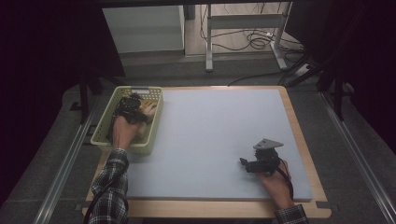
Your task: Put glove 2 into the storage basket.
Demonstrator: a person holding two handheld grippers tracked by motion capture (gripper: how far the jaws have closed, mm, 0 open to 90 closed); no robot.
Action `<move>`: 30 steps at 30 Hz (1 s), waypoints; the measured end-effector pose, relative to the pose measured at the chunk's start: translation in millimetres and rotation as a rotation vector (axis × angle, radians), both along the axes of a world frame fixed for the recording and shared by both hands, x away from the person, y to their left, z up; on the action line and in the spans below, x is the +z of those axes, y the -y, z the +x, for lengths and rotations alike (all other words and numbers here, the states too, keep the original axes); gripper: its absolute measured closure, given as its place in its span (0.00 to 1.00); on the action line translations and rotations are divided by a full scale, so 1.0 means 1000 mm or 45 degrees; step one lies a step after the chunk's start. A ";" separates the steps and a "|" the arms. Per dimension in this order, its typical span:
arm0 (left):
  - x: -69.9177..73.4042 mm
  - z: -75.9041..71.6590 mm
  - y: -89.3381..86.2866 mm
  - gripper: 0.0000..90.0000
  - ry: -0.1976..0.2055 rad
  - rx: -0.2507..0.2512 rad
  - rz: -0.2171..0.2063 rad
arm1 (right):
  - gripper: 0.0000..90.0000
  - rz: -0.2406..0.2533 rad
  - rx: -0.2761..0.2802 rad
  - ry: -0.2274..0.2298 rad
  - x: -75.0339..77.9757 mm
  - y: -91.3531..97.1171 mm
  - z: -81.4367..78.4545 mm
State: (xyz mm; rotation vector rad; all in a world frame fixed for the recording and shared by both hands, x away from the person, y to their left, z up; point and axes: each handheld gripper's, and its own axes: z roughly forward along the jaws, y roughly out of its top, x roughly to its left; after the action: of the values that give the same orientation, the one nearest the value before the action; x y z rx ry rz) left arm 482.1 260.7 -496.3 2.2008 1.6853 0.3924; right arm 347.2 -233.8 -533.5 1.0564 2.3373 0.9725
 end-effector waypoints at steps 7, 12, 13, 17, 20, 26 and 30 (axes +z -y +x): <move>-0.010 0.003 0.003 0.52 -0.089 -0.023 -0.022 | 0.17 0.000 0.000 0.000 0.000 0.000 0.000; -0.012 0.005 0.005 0.35 -0.094 -0.034 -0.032 | 0.17 -0.002 0.000 0.001 0.000 0.000 0.000; -0.011 0.005 0.005 0.32 -0.093 -0.038 -0.032 | 0.17 -0.001 0.001 0.002 0.000 0.000 0.000; -0.008 0.003 0.001 0.20 -0.067 -0.034 -0.074 | 0.17 0.000 0.000 0.000 0.000 0.000 0.000; -0.006 0.001 -0.002 0.11 -0.058 -0.043 -0.121 | 0.17 -0.003 0.000 0.003 0.000 0.000 0.000; 0.004 -0.004 -0.003 0.06 0.007 -0.051 -0.124 | 0.17 -0.005 0.000 0.005 0.000 0.000 0.000; 0.011 -0.008 -0.007 0.05 0.064 -0.042 -0.125 | 0.17 -0.004 0.001 0.004 0.000 0.000 0.000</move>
State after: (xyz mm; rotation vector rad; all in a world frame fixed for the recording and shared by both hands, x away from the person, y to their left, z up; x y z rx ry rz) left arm 474.3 267.2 -485.6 2.1278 1.6052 0.3455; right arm 347.1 -233.9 -533.5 1.0520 2.3361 0.9698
